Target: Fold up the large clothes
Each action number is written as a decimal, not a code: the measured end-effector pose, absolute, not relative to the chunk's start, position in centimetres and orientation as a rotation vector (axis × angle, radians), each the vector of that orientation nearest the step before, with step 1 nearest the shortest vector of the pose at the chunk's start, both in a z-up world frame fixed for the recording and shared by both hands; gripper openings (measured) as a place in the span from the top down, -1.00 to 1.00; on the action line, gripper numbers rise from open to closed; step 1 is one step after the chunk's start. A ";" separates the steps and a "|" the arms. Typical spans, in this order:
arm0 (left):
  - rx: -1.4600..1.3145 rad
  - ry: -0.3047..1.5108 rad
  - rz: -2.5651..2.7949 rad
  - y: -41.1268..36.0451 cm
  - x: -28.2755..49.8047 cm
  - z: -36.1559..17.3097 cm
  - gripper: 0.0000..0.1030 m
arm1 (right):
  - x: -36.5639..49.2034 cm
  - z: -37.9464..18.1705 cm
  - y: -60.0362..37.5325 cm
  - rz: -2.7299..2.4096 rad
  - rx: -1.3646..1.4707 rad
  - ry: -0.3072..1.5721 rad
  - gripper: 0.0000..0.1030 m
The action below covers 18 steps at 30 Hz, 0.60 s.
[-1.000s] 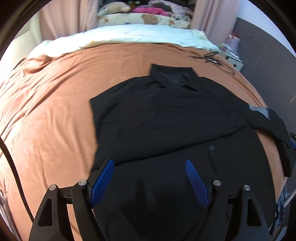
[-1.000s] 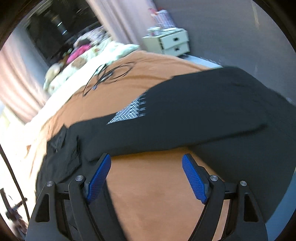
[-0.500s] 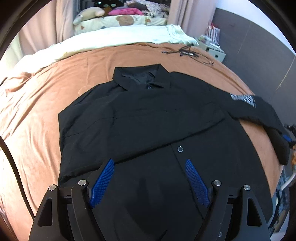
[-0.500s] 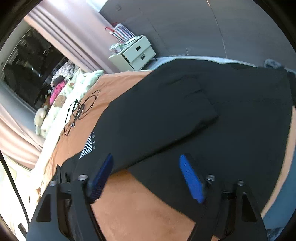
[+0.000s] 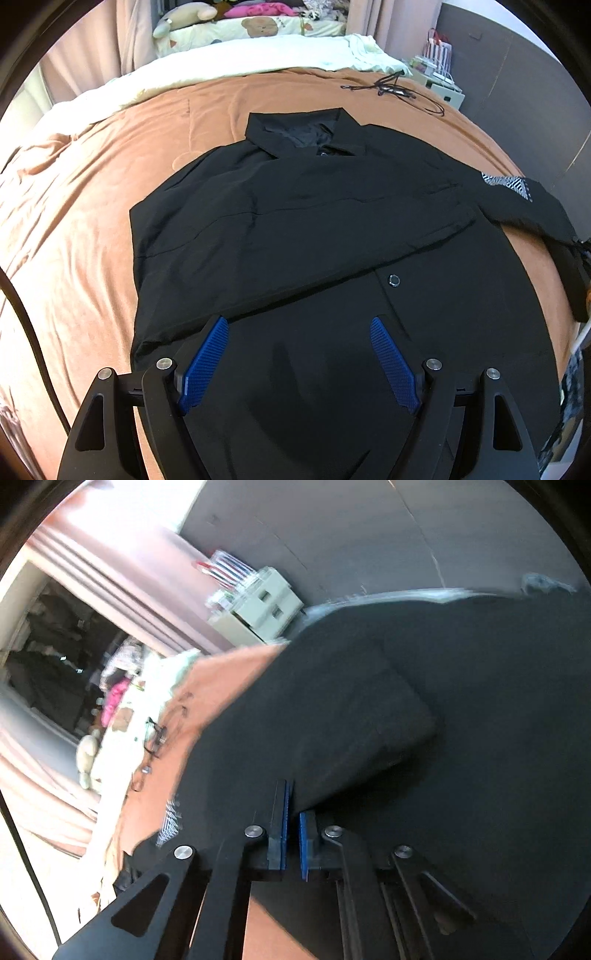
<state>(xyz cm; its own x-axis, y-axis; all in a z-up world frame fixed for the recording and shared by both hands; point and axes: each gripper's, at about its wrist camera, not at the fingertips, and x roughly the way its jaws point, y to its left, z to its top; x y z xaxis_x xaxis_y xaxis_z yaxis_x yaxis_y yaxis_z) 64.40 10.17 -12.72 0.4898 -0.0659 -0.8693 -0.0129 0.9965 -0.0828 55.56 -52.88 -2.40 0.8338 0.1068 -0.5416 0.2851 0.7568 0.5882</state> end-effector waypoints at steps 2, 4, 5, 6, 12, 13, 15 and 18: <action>-0.086 1.054 -0.037 10.0 64.3 -12.5 -0.57 | 55.0 -0.5 -51.5 -0.081 0.671 0.561 0.98; -0.088 1.048 -0.042 9.8 64.3 -12.2 -0.57 | 54.3 1.7 -50.0 -0.039 0.643 0.530 0.98; -0.090 1.042 -0.045 9.8 64.2 -12.0 -0.57 | 54.0 2.9 -49.1 -0.018 0.629 0.517 0.98; -0.094 1.035 -0.049 9.8 64.0 -11.7 -0.57 | 53.8 3.7 -48.5 -0.002 0.618 0.507 0.98; -0.110 1.014 -0.054 10.4 62.7 -10.3 -0.57 | 51.9 9.4 -42.3 0.123 0.515 0.455 1.00; -0.114 1.011 -0.052 10.6 62.4 -10.1 -0.57 | 51.8 10.1 -41.2 0.142 0.500 0.450 1.00; -0.123 0.999 -0.048 11.1 61.7 -9.5 -0.57 | 51.4 11.7 -38.5 0.189 0.463 0.438 1.00; -0.143 0.980 -0.036 12.2 60.7 -8.5 -0.57 | 51.1 13.6 -35.4 0.250 0.408 0.430 1.00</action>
